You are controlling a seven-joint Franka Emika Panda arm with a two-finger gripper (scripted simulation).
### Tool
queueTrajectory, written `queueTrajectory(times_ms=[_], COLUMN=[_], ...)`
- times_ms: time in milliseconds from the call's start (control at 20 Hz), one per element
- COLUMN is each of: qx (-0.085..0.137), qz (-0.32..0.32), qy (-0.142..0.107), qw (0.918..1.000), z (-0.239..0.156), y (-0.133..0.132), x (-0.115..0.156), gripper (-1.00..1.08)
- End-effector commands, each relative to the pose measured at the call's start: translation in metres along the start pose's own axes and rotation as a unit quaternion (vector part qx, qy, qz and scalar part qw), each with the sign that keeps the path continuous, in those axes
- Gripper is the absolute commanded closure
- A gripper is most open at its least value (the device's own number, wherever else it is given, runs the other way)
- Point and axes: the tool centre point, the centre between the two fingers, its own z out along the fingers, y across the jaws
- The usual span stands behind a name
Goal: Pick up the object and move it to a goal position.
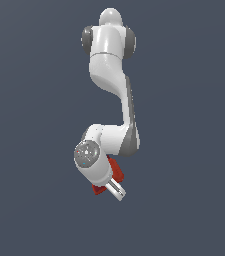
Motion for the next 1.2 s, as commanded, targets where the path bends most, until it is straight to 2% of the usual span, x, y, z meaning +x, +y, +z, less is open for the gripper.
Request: queueTrajectory(times_ms=[0, 600, 1150], qx=[0.0, 0.0, 0.0], qz=[0.0, 0.0, 0.0], qy=[0.0, 0.0, 0.0], qw=[1.0, 1.0, 1.0], z=[0.0, -0.026, -0.097], y=[0.0, 0.013, 0.049], x=[0.0, -0.008, -0.031], gripper=[1.08, 1.08, 1.08])
